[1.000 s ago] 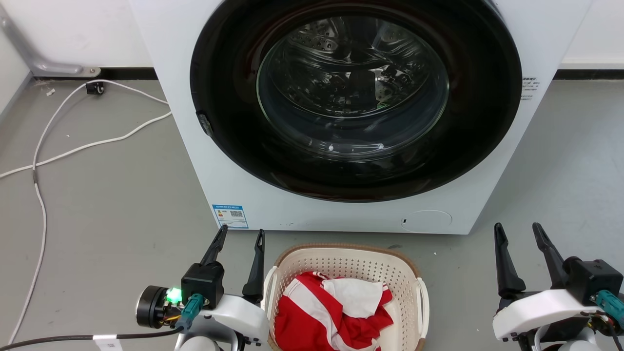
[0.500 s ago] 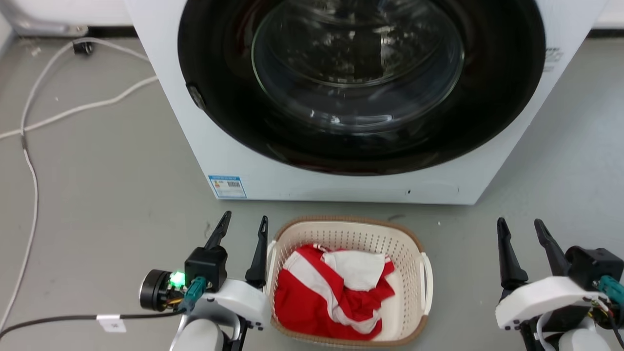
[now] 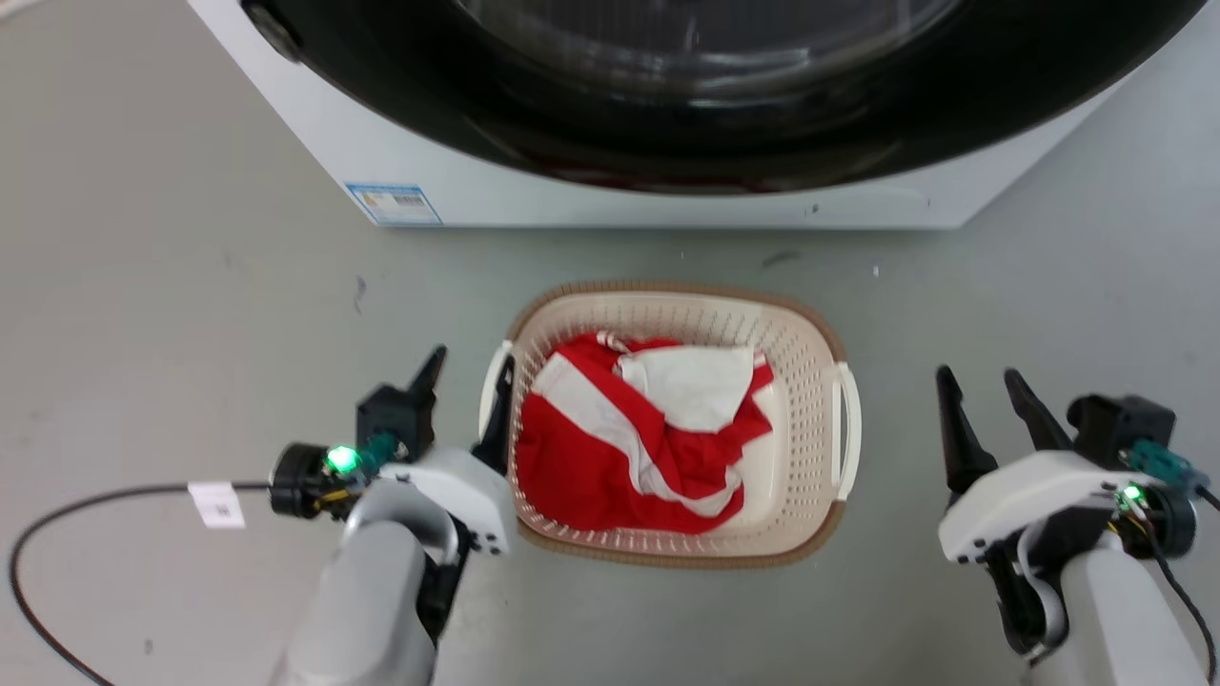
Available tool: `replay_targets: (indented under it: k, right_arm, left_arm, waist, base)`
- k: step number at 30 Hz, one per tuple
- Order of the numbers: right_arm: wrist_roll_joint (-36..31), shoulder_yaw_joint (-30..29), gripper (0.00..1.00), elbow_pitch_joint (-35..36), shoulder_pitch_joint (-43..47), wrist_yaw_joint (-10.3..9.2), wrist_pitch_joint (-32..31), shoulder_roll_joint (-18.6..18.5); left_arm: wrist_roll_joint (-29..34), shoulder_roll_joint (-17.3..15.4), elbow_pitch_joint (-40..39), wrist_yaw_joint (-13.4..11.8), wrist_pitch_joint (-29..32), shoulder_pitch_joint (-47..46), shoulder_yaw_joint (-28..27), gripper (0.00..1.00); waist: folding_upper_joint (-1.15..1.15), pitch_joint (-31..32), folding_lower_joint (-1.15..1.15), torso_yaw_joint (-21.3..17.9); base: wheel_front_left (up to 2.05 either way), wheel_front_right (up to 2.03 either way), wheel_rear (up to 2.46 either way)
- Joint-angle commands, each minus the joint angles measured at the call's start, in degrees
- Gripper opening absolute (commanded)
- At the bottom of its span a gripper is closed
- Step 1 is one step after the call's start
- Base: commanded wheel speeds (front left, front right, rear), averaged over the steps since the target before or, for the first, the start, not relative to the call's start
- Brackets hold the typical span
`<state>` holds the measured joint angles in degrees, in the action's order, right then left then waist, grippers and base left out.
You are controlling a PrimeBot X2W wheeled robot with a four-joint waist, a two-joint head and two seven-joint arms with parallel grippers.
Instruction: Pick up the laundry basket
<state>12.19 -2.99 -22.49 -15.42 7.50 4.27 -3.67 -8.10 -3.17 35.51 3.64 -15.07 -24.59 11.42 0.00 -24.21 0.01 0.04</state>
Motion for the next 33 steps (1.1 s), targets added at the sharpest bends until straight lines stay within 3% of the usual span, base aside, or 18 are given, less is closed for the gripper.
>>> replay_targets:
  k: [1,11,18,33]
  right_arm:
    - [1.03,1.02,1.00,-1.77,-2.91,-0.02,0.23,-0.13]
    - [4.44,6.97,1.00,-12.68,-13.60,-0.02,0.04,-1.24]
    - [7.90,12.62,1.00,-21.51,-21.40,-0.02,-1.74,-1.46]
    - [15.60,21.77,1.00,-38.47,-36.37,-0.02,-4.66,-0.25]
  left_arm:
    - [-0.66,-0.94,2.14,0.65,0.16,-3.31,-0.50,1.00]
    - [-3.87,-3.23,14.11,3.31,5.22,-15.00,0.19,1.00]
    - [-7.03,-4.88,22.19,3.79,10.83,-21.82,2.47,1.00]
    - [-20.35,-8.44,27.68,3.79,24.69,-31.03,11.48,1.00]
  waist:
    - [0.00,-6.36,-0.01,-1.65]
    - [0.00,-16.19,-0.01,-3.25]
    - [0.00,-21.96,-0.01,-3.95]
    - [0.00,-28.11,-0.01,-4.39]
  base:
    - [0.00,0.00,0.00]
    - [0.00,0.00,0.00]
    - [0.00,0.00,0.00]
    - [0.00,0.00,0.00]
